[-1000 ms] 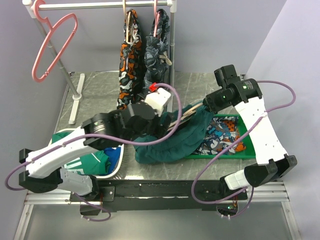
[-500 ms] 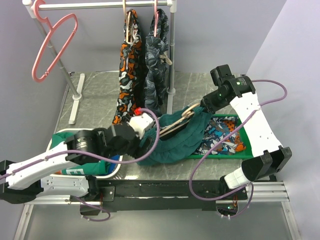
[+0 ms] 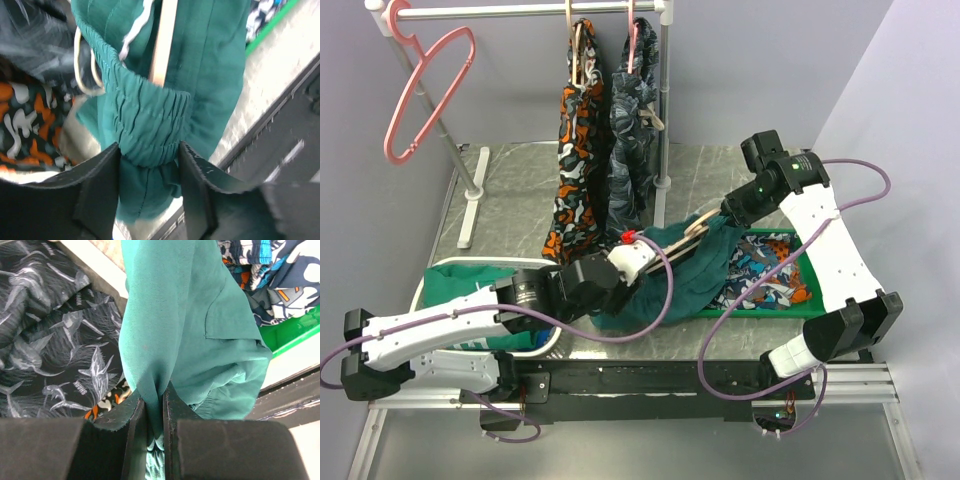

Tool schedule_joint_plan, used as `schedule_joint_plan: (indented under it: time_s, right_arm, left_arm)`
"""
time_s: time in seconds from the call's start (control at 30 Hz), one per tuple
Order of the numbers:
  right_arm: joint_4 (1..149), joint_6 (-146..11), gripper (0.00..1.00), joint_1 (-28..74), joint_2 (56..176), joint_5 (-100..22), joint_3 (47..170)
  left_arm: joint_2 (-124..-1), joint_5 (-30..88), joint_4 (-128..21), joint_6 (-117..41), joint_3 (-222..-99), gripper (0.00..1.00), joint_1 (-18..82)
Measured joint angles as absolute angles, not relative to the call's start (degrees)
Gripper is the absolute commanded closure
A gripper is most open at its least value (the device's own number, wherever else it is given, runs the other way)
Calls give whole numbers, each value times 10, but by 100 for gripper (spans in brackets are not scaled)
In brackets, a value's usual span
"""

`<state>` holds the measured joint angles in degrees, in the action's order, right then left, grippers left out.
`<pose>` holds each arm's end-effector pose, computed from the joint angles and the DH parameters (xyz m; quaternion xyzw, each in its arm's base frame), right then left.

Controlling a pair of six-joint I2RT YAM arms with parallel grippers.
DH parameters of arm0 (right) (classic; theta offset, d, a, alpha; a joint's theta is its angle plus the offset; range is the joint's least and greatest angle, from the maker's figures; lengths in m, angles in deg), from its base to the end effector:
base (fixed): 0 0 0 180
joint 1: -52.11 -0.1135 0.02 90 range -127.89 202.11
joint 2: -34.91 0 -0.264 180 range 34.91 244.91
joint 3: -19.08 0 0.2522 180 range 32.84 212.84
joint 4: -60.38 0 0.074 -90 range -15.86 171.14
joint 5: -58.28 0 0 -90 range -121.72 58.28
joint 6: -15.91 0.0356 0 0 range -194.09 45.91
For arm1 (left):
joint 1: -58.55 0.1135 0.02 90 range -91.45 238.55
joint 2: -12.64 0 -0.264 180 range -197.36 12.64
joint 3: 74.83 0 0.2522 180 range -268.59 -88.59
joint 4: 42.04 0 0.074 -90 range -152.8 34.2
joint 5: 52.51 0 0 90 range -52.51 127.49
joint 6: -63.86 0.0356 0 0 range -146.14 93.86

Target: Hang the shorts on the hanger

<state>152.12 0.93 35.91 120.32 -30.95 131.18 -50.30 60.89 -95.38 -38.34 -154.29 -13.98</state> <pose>0.2598 0.0750 0.3906 0.4807 0.8498 0.1498 0.1558 0.0817 -0.2124 0.3564 0.3615 0.8027 -0.1614 0.4460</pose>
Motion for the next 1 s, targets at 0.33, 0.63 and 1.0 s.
schedule_joint_plan:
  time_s: [0.33, 0.63, 1.0]
  right_arm:
    - [1501, -6, 100, 366, 1192, -327, 1279]
    - [1398, -124, 39, 366, 1141, -365, 1230]
    - [1242, -285, 16, 350, 975, -366, 1154]
  left_arm:
    - [-501, 616, -830, -312, -1506, 99, -145]
    - [-480, 601, -831, -319, -1502, 99, -151]
    - [-416, 604, -842, -381, -1488, 99, -145]
